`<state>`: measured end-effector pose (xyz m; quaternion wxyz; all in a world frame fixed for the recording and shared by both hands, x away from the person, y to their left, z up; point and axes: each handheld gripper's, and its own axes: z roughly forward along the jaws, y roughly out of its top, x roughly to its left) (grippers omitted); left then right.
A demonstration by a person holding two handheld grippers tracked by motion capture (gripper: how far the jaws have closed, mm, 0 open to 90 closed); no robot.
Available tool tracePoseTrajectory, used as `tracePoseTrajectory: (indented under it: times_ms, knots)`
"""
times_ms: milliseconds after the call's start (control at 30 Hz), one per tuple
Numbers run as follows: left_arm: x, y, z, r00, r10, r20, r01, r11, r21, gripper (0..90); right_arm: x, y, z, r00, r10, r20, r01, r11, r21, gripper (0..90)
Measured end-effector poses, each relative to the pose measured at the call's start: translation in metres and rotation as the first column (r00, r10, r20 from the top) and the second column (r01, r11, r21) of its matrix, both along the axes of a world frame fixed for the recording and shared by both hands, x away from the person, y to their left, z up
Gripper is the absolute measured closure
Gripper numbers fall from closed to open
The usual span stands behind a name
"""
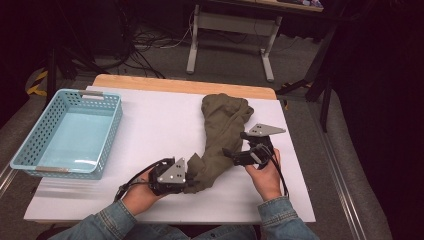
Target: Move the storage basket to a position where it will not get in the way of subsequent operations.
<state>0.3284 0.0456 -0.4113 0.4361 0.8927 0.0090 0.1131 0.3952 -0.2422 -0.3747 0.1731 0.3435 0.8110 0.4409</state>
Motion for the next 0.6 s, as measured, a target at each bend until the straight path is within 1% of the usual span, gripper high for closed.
tracePoseTrajectory:
  times_ms: [33, 100, 133, 167, 200, 267, 300, 367, 400, 433, 467, 500, 533, 567, 600]
  knots:
    - [-0.003, -0.001, 0.0, 0.9999, -0.01, 0.008, 0.01, 0.9999, 0.006, 82.0, -0.002, -0.004, -0.002, 0.9999, -0.006, -0.009, 0.006, 1.0, 0.014, 8.2]
    - [-0.009, -0.005, 0.001, 0.9985, -0.047, 0.026, 0.046, 0.9986, 0.024, 81.9, -0.004, -0.009, -0.005, 0.9996, -0.007, -0.027, 0.008, 1.0, 0.027, 6.6]
    - [-0.01, -0.007, 0.0, 0.9971, -0.073, 0.022, 0.072, 0.9969, 0.031, 81.8, -0.004, -0.009, -0.006, 0.9994, -0.008, -0.034, 0.008, 1.0, 0.025, 6.1]
    - [-0.011, -0.009, -0.001, 0.9955, -0.095, 0.004, 0.095, 0.9949, 0.033, 81.7, -0.006, -0.01, -0.007, 0.9991, -0.013, -0.04, 0.014, 1.0, 0.021, 5.4]
    - [-0.012, -0.012, -0.004, 0.9937, -0.112, -0.009, 0.112, 0.993, 0.035, 81.8, -0.007, -0.009, -0.007, 0.9991, -0.017, -0.038, 0.018, 1.0, 0.016, 4.9]
    - [-0.015, -0.017, -0.008, 0.9878, -0.153, -0.03, 0.154, 0.9869, 0.047, 81.8, -0.01, -0.007, -0.008, 0.999, -0.019, -0.04, 0.02, 1.0, 0.02, 3.7]
    - [-0.016, -0.02, -0.01, 0.9839, -0.175, -0.035, 0.177, 0.983, 0.049, 82.3, -0.011, -0.003, -0.01, 0.9986, -0.02, -0.049, 0.02, 1.0, 0.019, 1.6]
    - [-0.02, -0.025, -0.013, 0.9774, -0.205, -0.051, 0.208, 0.9765, 0.058, 82.6, -0.011, 0.0, -0.011, 0.9979, -0.028, -0.058, 0.029, 0.999, 0.015, 0.0]
    - [-0.021, -0.026, -0.014, 0.9749, -0.213, -0.063, 0.217, 0.9748, 0.053, 83.4, -0.011, 0.004, -0.014, 0.9973, -0.037, -0.064, 0.038, 0.999, 0.007, 0.0]
    - [-0.021, -0.027, -0.014, 0.9696, -0.232, -0.079, 0.236, 0.9707, 0.048, 83.9, -0.011, 0.005, -0.016, 0.9971, -0.041, -0.064, 0.042, 0.999, 0.002, 0.0]
    - [-0.021, -0.028, -0.015, 0.9631, -0.251, -0.097, 0.255, 0.9662, 0.036, 84.6, -0.011, 0.008, -0.018, 0.9957, -0.061, -0.069, 0.061, 0.998, -0.001, 0.0]
    - [-0.021, -0.029, -0.016, 0.9553, -0.273, -0.113, 0.277, 0.9607, 0.021, 85.0, -0.009, 0.009, -0.021, 0.9938, -0.08, -0.076, 0.08, 0.997, -0.006, 0.0]
    - [-0.021, -0.029, -0.017, 0.9478, -0.288, -0.138, 0.292, 0.9563, 0.013, 86.0, -0.008, 0.011, -0.023, 0.9925, -0.079, -0.093, 0.079, 0.997, -0.01, 0.0]
    - [-0.021, -0.03, -0.017, 0.9452, -0.296, -0.139, 0.3, 0.9541, 0.008, 87.0, -0.007, 0.012, -0.027, 0.9915, -0.078, -0.104, 0.077, 0.997, -0.017, 0.0]
    - [-0.022, -0.031, -0.017, 0.9435, -0.3, -0.141, 0.304, 0.9528, 0.005, 87.1, -0.007, 0.012, -0.029, 0.9918, -0.077, -0.101, 0.076, 0.997, -0.019, 1.6]
